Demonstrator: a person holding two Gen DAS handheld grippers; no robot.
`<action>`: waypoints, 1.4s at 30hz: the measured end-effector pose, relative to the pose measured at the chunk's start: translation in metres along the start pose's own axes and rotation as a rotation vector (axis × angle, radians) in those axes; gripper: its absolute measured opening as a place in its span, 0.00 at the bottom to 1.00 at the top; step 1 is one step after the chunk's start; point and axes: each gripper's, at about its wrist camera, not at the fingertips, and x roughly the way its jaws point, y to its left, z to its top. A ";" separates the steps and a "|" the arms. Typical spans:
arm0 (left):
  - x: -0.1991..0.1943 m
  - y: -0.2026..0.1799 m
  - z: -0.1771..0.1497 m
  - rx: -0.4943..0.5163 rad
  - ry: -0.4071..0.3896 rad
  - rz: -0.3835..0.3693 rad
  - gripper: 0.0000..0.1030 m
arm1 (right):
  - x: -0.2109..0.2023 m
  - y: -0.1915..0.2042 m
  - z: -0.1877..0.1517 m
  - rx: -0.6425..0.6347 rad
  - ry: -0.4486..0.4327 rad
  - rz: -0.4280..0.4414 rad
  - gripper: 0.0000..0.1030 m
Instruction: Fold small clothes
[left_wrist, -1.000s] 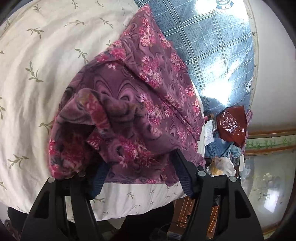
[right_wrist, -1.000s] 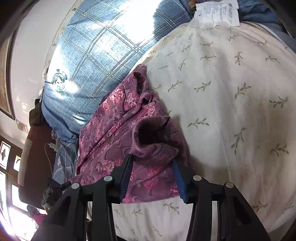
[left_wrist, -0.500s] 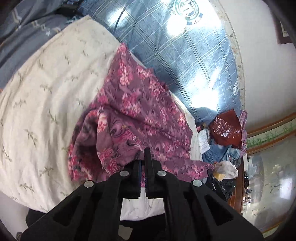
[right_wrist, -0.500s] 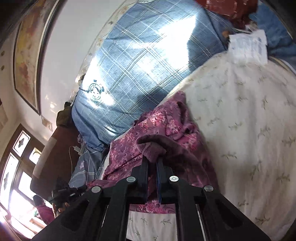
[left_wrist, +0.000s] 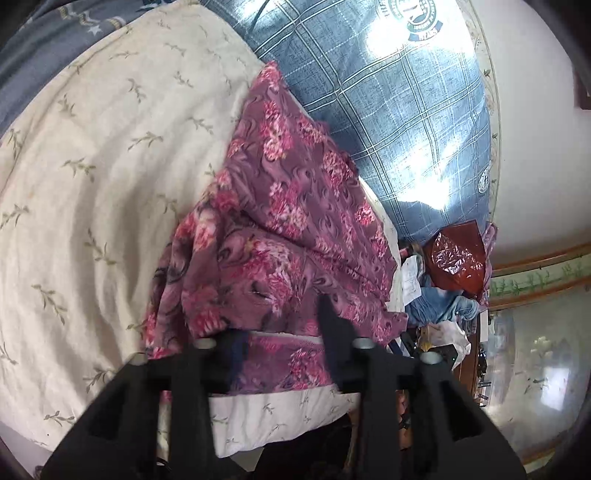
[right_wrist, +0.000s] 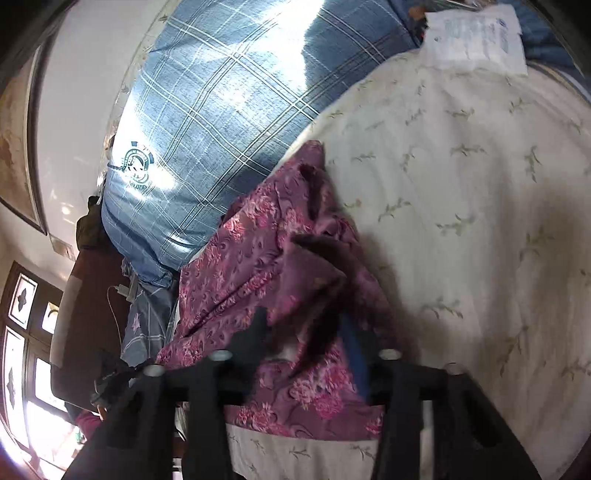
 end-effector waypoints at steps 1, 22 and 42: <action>-0.002 0.003 -0.004 -0.001 0.000 -0.009 0.47 | -0.003 -0.003 -0.004 0.003 -0.005 0.005 0.51; 0.015 0.011 -0.051 -0.141 0.107 -0.099 0.62 | 0.029 0.017 0.006 0.014 0.015 0.034 0.63; -0.002 -0.027 -0.017 0.008 -0.101 0.076 0.01 | 0.013 0.024 0.005 -0.025 -0.017 0.084 0.05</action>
